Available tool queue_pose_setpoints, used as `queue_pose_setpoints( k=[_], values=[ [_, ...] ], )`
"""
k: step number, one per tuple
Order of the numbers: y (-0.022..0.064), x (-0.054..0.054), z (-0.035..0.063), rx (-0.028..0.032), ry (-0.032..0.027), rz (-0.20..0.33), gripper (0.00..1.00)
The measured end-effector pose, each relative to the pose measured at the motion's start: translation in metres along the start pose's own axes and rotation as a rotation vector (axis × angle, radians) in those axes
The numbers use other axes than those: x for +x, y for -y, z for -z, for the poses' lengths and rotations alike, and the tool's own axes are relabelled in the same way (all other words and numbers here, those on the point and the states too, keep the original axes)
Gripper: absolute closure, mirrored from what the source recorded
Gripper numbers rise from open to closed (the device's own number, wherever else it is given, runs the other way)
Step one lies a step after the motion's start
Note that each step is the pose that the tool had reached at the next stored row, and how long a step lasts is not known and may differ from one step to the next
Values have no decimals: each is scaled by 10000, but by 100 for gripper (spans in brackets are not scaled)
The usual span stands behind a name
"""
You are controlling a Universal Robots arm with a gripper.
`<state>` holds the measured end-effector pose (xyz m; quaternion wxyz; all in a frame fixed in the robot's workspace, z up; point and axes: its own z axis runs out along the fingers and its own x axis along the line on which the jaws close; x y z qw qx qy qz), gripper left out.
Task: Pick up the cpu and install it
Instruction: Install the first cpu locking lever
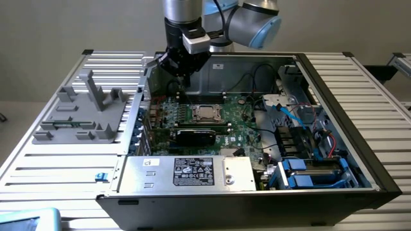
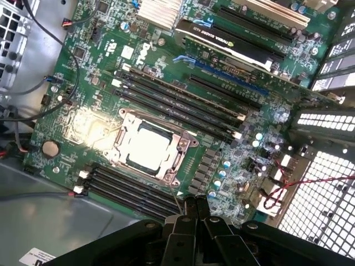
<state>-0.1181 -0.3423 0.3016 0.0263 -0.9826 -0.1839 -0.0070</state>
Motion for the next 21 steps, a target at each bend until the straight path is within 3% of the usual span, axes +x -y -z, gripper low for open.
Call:
queue_pose_setpoints(
  k=[6, 14, 18, 19, 21],
  values=[
    [0, 0, -2, -18, -39, -802, 89],
    [0, 0, -2, -18, -41, -827, 89],
    [0, -3, -11, -23, -60, -1187, 89],
    [1, -6, -12, -19, -47, -1250, 89],
    [7, -20, -14, 21, 64, -1293, 89]
  ],
)
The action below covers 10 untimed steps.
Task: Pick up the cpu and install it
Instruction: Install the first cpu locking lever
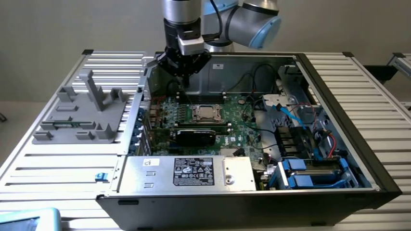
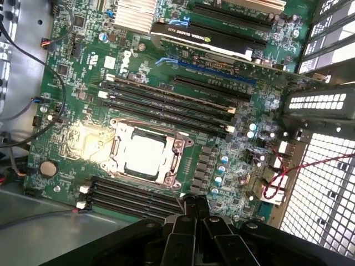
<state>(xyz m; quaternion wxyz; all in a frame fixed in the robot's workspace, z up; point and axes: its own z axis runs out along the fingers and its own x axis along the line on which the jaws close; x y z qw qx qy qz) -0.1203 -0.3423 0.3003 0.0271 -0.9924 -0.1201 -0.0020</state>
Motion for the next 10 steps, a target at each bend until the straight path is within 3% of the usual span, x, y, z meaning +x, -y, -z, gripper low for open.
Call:
queue_pose_setpoints(
  k=[2, 6, 8, 10],
  values=[
    [3, -17, 1, 87, 124, -15, 89],
    [-16, -30, -3, 527, 44, -36, 89],
    [-22, -31, -13, 630, 54, -62, 89],
    [-23, -33, -33, 663, 67, -82, 89]
  ],
)
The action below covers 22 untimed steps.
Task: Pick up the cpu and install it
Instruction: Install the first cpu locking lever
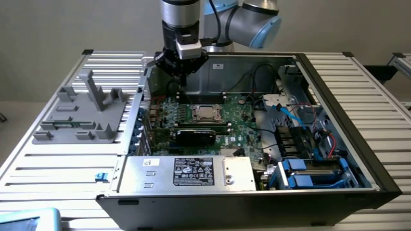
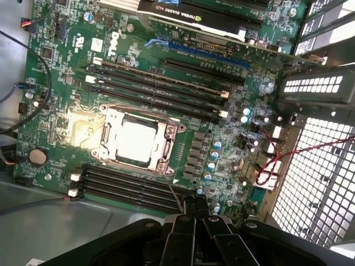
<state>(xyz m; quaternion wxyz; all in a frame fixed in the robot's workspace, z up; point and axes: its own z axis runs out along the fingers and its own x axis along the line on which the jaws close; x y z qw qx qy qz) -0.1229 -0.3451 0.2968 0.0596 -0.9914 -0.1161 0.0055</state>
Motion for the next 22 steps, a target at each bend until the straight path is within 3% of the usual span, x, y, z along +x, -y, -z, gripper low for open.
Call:
queue_pose_setpoints(
  k=[3, 6, 8, 13, 22],
  values=[
    [-1, -11, -24, 71, 11, -15, 89],
    [3, -34, -33, 220, 72, -33, 89],
    [-5, -38, -47, 285, 95, -50, 89],
    [-23, -44, -98, 349, 133, -103, 89],
    [-41, -54, -229, 386, 187, -178, 89]
  ],
)
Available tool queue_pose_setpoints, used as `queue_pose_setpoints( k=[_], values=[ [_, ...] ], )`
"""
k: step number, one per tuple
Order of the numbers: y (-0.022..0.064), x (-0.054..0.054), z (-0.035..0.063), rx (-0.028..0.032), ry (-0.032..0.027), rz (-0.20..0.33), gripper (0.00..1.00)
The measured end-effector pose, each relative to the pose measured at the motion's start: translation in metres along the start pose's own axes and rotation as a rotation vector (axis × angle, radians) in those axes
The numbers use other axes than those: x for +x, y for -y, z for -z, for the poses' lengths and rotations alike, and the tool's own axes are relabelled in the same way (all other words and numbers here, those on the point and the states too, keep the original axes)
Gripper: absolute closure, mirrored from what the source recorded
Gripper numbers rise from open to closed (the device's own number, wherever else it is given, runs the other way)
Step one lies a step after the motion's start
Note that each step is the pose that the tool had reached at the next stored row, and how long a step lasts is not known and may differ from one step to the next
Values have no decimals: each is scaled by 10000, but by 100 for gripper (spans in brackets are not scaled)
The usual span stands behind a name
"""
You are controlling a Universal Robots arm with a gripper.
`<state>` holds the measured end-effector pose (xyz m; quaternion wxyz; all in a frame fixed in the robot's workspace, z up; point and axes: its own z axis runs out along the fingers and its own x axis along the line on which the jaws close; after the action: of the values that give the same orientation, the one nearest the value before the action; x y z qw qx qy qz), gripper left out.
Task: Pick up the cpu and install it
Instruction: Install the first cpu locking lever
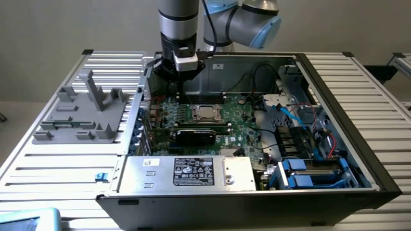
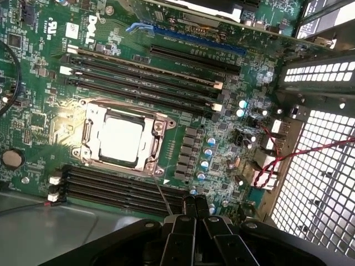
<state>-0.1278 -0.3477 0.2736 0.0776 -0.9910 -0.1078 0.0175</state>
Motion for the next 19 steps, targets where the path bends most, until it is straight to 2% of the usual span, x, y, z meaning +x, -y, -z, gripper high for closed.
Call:
queue_pose_setpoints(
  k=[3, 10, 16, 19],
  values=[
    [-5, -3, -38, 38, -6, -27, 89],
    [-14, -10, -110, 187, -18, -76, 89],
    [-22, -14, -169, 344, -45, -112, 89],
    [-13, -18, -194, 395, -57, -138, 89]
  ],
)
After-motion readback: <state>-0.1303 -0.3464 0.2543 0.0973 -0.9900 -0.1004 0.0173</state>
